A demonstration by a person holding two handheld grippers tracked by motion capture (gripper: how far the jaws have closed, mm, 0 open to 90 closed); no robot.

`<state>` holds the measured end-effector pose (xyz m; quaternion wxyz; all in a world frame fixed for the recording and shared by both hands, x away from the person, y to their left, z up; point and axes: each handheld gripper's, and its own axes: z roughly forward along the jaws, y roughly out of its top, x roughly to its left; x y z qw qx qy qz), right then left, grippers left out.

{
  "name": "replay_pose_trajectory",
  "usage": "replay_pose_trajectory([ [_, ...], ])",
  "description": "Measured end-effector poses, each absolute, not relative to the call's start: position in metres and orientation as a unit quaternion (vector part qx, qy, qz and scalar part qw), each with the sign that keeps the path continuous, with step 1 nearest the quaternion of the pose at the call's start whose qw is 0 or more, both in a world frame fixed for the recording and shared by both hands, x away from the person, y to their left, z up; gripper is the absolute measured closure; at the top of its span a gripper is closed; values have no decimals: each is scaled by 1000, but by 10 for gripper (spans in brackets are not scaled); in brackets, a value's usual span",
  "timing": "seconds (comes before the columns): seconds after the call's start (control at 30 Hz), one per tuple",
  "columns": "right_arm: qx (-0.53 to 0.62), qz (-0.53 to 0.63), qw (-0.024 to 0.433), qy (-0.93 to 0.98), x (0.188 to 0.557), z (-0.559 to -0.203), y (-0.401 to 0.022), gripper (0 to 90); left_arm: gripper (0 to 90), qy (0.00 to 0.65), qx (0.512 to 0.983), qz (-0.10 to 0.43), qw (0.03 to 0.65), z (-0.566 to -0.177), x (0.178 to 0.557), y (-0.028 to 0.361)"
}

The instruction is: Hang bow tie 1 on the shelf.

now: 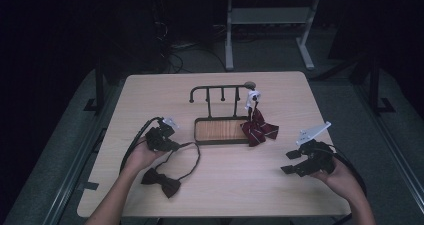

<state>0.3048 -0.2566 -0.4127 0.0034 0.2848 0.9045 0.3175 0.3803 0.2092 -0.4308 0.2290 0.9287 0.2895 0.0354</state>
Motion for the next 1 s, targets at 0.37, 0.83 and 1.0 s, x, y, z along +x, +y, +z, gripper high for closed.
replay_pose_trajectory([
  [0.37, 285, 318, 4, 904, 305, -413, -256, 374, 900, 266, 933, 48, 239, -401, 369, 212],
  [0.83, 287, 320, 0, 903, 305, -415, -258, 374, 900, 244, 938, 36, 244, -381, 363, 214],
  [1.0, 283, 322, -3, 903, 307, -417, -257, 374, 900, 238, 940, 34, 244, -374, 361, 216],
])
